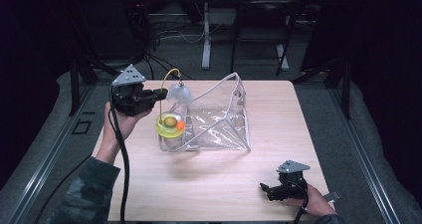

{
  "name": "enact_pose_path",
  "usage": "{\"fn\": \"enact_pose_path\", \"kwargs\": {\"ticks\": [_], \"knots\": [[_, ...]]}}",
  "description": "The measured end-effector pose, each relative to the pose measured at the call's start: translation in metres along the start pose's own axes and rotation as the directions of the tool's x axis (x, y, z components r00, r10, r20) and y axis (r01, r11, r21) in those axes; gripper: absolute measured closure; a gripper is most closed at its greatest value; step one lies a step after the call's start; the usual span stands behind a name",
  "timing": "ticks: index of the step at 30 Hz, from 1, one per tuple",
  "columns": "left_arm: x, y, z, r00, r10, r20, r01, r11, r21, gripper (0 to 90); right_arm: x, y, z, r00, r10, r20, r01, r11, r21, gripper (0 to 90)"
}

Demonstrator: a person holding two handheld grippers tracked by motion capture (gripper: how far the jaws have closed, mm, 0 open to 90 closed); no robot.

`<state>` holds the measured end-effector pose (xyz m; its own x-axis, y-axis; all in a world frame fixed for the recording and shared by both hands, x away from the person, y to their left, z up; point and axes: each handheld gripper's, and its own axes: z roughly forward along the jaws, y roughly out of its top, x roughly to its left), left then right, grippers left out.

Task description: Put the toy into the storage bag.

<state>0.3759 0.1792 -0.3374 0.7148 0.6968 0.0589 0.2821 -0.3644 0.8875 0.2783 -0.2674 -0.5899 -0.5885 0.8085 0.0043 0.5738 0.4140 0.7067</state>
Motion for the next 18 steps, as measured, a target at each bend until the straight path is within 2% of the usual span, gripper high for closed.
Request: {"fn": "enact_pose_path", "kwargs": {"ticks": [18], "knots": [[-0.007,0.004,0.028,0.999,0.014,0.042,-0.015,0.9992,0.037,87.9,0.0,0.0,0.0,1.0,0.002,-0.001,-0.002,1.0,0.002,0.0]]}}
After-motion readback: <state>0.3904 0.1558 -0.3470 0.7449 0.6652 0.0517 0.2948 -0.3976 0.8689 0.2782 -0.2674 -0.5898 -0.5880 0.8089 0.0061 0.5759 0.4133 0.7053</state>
